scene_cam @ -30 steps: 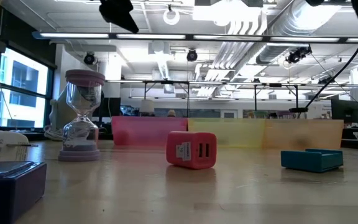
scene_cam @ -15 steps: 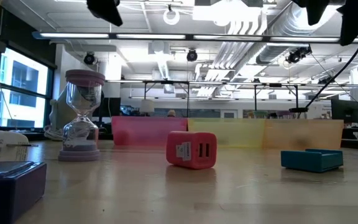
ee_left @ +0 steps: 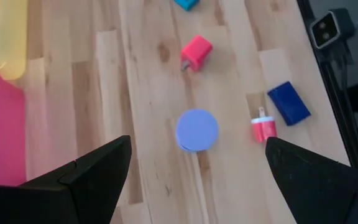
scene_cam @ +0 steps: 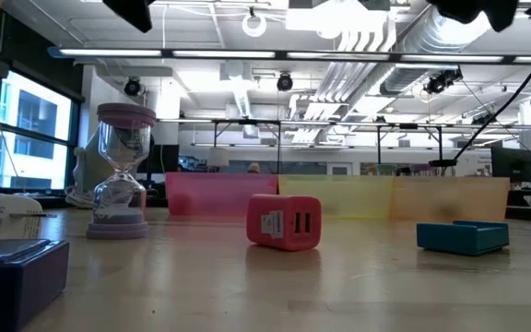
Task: Pick & Place Office items
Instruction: Put the black red hourglass into the orange bin
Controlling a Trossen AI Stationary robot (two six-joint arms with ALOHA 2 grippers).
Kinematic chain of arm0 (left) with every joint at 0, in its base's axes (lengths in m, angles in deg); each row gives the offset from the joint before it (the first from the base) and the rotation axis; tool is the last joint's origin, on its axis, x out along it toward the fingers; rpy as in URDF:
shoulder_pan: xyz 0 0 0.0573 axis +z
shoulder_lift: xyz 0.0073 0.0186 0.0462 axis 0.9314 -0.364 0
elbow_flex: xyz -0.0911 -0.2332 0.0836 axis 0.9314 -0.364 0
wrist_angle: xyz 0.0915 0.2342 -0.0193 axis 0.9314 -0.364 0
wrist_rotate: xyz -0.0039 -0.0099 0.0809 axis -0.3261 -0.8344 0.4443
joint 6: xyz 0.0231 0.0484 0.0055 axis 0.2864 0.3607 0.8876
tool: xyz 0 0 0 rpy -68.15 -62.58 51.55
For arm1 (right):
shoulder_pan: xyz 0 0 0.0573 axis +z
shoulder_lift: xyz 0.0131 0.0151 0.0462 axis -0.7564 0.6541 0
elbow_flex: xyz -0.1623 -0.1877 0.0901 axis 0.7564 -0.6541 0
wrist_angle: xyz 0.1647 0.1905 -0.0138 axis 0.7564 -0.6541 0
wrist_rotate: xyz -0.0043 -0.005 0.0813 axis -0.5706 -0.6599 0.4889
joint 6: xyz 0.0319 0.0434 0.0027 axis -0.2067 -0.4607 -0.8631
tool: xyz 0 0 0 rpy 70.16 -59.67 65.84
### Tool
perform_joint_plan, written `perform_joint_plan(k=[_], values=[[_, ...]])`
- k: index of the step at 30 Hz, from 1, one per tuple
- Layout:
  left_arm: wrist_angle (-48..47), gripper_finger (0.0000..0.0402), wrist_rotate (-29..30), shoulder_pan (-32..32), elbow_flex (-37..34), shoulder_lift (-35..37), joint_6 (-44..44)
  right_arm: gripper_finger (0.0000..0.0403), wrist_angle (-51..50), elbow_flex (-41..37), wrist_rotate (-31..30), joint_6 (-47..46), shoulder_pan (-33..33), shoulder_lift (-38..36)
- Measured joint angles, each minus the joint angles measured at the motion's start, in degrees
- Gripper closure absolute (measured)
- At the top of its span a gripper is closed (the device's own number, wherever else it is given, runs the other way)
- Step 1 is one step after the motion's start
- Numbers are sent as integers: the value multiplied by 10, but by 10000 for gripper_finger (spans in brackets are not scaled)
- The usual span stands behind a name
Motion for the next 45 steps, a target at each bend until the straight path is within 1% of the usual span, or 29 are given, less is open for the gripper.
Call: perform_joint_plan(k=[3,5,7,11,17,21,23,25,30,35,40,45], values=[[-7,39,0,-15,0,0,0,106,-36,0,9,-43,1,0],[-16,39,1,-24,0,0,0,106,-63,0,16,-75,13,0],[-26,38,1,-31,0,0,-8,106,-80,0,19,-103,35,0],[-49,38,1,-41,0,0,-23,106,-81,0,17,-135,86,0],[-64,38,1,-44,0,0,-30,106,-78,0,15,-234,169,0],[-65,38,1,-44,0,0,-30,106,-73,0,-24,-291,214,0],[-65,38,1,-44,0,0,-30,106,-59,-1,-50,-304,228,0],[-65,38,1,-44,0,0,-30,106,-44,-10,-60,-319,236,0],[-65,38,1,-44,0,0,-30,106,-6,-52,-31,-328,239,0],[-65,38,1,-44,0,0,-31,106,21,-92,-25,-331,239,0],[-68,38,1,-46,0,0,-40,106,103,-139,-33,-330,239,0],[-69,38,0,-59,0,0,-47,106,122,-166,6,-348,239,0]])
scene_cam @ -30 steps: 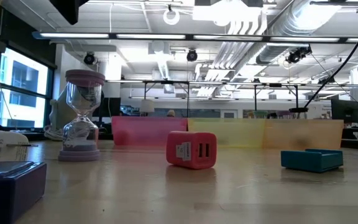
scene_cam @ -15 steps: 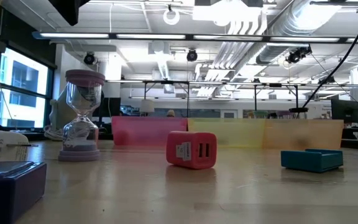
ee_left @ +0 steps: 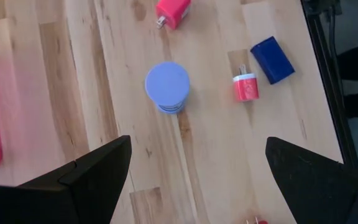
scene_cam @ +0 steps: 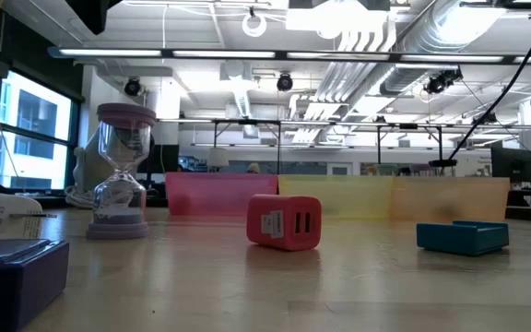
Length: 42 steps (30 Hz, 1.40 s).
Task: Pick & Place Office items
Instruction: Put the black red hourglass into the orange bin
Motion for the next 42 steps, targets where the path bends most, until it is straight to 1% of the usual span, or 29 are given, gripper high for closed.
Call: perform_joint_plan(k=[3,7,13,17,27,33,42], values=[[-2,38,4,-4,0,0,-6,106,3,-5,7,-10,2,0],[-2,38,5,-3,0,0,-7,106,8,-5,-4,-9,4,0],[-2,38,5,-3,0,0,-11,110,10,-5,0,-10,4,0],[-2,39,5,-3,0,0,-16,126,12,-5,-1,-10,4,3],[-2,38,5,-19,0,0,-26,167,36,-5,8,18,2,54],[-2,38,6,-20,0,0,-32,211,42,-5,13,22,2,57],[-2,38,6,-20,0,0,-49,211,55,-5,11,39,1,52]])
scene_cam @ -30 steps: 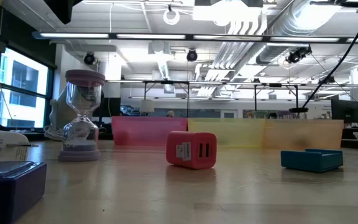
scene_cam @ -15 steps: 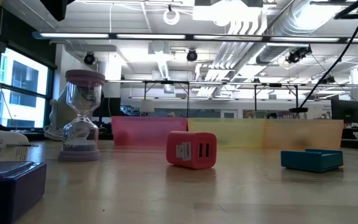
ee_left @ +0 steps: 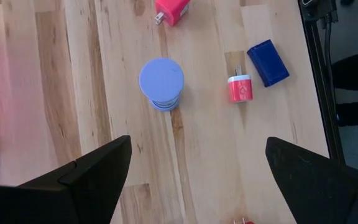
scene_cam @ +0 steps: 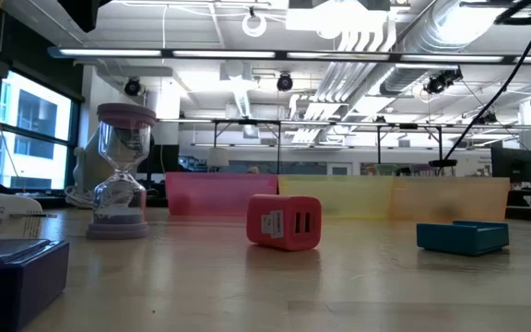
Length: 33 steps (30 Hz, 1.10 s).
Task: Pick & Place Office items
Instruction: Put the black red hourglass into the orange bin
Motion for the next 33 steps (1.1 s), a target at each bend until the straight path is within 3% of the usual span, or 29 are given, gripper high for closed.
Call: perform_joint_plan(k=[6,13,22,33], values=[[0,38,0,0,0,0,-12,211,-32,32,-1,64,-34,-14],[0,39,31,0,0,0,-38,211,-189,140,-7,242,-126,-17],[9,38,61,11,0,0,-57,211,-390,264,-102,492,-283,-17],[1,38,62,18,0,0,-128,211,-396,276,-197,787,-531,-27]])
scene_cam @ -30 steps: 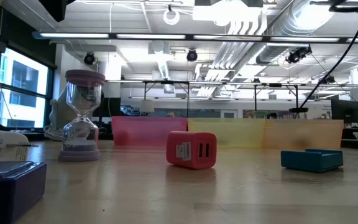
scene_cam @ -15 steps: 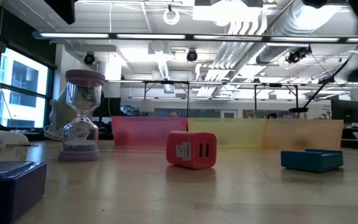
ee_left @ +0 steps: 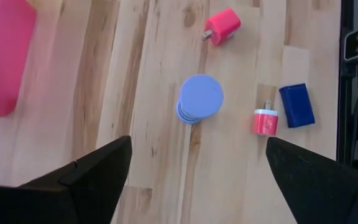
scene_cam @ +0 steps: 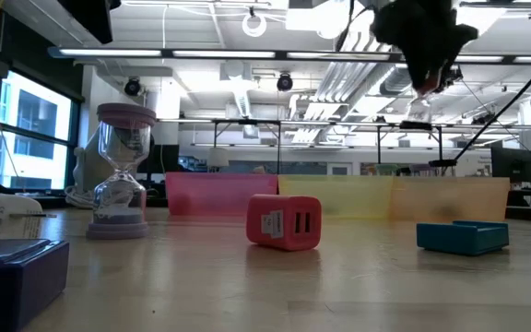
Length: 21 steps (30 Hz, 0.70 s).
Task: Pick & Place Office items
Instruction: Put the black red hourglass into the orange bin
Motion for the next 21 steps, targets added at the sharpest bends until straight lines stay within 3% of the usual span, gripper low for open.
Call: perform_joint_plan(k=[8,21], values=[[-20,39,1,0,0,0,-65,211,77,-5,0,148,-140,2],[-29,38,27,17,0,0,-104,211,185,-137,37,220,-208,2]])
